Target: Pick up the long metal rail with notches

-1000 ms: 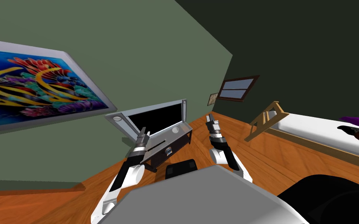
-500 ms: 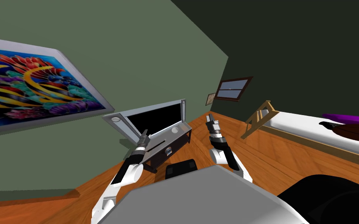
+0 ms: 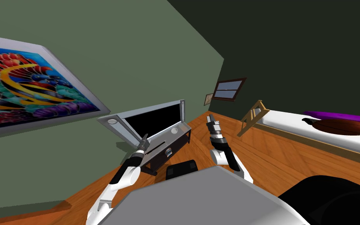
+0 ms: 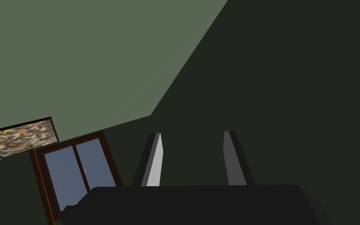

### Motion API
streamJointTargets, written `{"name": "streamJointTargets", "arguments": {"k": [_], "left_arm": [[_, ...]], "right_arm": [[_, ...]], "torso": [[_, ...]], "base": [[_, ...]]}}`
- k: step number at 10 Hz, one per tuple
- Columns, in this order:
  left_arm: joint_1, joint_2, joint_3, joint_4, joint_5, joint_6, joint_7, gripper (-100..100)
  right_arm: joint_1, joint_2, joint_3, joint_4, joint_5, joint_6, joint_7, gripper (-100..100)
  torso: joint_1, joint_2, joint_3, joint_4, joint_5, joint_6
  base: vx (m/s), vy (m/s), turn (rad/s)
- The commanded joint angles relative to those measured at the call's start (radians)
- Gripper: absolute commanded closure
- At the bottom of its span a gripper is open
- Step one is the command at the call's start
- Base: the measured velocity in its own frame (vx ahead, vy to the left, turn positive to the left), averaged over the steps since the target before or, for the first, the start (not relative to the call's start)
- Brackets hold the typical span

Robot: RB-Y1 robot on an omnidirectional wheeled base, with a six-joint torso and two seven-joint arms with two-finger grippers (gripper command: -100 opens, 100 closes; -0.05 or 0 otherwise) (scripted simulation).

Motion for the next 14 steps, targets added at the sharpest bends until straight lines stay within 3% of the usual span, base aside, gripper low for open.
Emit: {"name": "streamJointTargets", "arguments": {"k": [1, 2, 3, 4, 5, 6, 7, 8, 9, 10, 13, 14], "left_arm": [[-0.018, 0.004, 0.001, 0.026, 0.023, 0.039, -0.002, -100], [-0.028, 0.029, 0.001, 0.068, 0.065, 0.07, 0.003, -100], [-0.028, 0.029, 0.001, 0.069, 0.071, 0.084, 0.003, -100], [-0.038, 0.053, 0.001, 0.105, 0.109, 0.128, 0.008, -100], [-0.038, 0.053, 0.001, 0.113, 0.118, 0.128, 0.008, -100], [-0.047, 0.077, 0.0, 0.153, 0.16, 0.172, 0.013, -100], [-0.047, 0.077, 0.0, 0.158, 0.165, 0.172, 0.013, -100], [-0.056, 0.1, -0.002, 0.198, 0.203, 0.216, 0.02, -100], [-0.056, 0.1, -0.002, 0.198, 0.213, 0.216, 0.02, -100], [-0.065, 0.122, -0.003, 0.226, 0.248, 0.259, 0.027, -100], [-0.073, 0.143, -0.005, 0.294, 0.305, 0.302, 0.035, -100], [-0.081, 0.164, -0.007, 0.339, 0.35, 0.332, 0.044, -100]], "right_arm": [[0.0, 0.0, 0.0, 0.0, 0.0, 0.0, 0.0, 0], [0.0, 0.0, 0.0, 0.0, 0.0, 0.0, 0.0, 0], [0.0, 0.0, 0.0, 0.0, 0.0, 0.0, 0.0, 0], [0.0, 0.0, 0.0, 0.0, 0.0, 0.0, 0.0, 0], [0.0, 0.0, 0.0, 0.0, 0.0, 0.0, 0.0, 0], [0.0, 0.0, 0.0, 0.0, 0.0, 0.0, 0.0, 0], [0.0, 0.0, 0.0, 0.0, 0.0, 0.0, 0.0, 0], [0.0, 0.0, 0.0, 0.0, 0.0, 0.0, 0.0, 0], [0.0, 0.0, 0.0, 0.0, 0.0, 0.0, 0.0, 0], [0.0, 0.0, 0.0, 0.0, 0.0, 0.0, 0.0, 0], [0.0, 0.0, 0.0, 0.0, 0.0, 0.0, 0.0, 0], [0.0, 0.0, 0.0, 0.0, 0.0, 0.0, 0.0, 0]], "torso": [[0.0, 0.0, 0.0, 0.0, 0.0, 0.0], [0.0, 0.0, 0.0, 0.0, 0.0, 0.0], [0.0, -0.001, 0.0, 0.0, 0.0, 0.0], [0.0, -0.001, 0.0, 0.0, 0.0, 0.0], [0.0, -0.001, 0.0, 0.0, 0.0, 0.0], [0.0, -0.001, 0.0, 0.0, 0.0, 0.0], [0.0, -0.001, -0.001, 0.0, 0.0, 0.0], [-0.001, -0.001, 0.0, 0.0, 0.0, 0.0], [-0.001, -0.001, 0.0, 0.0, 0.0, 0.0], [-0.001, -0.001, -0.001, 0.0, 0.0, 0.0], [-0.001, -0.001, -0.001, 0.0, 0.0, 0.0], [-0.001, -0.001, -0.001, 0.0, 0.0, 0.0]], "base": [[-0.009, 0.028, -0.059], [-0.003, 0.027, -0.105], [-0.005, 0.029, -0.073], [-0.007, 0.032, -0.149], [-0.004, 0.029, -0.069], [-0.004, 0.028, -0.119], [-0.003, 0.023, -0.078], [-0.001, 0.023, -0.128], [-0.001, 0.021, -0.084], [0.003, 0.025, -0.144], [0.002, 0.02, -0.104], [0.004, 0.017, -0.154]]}}
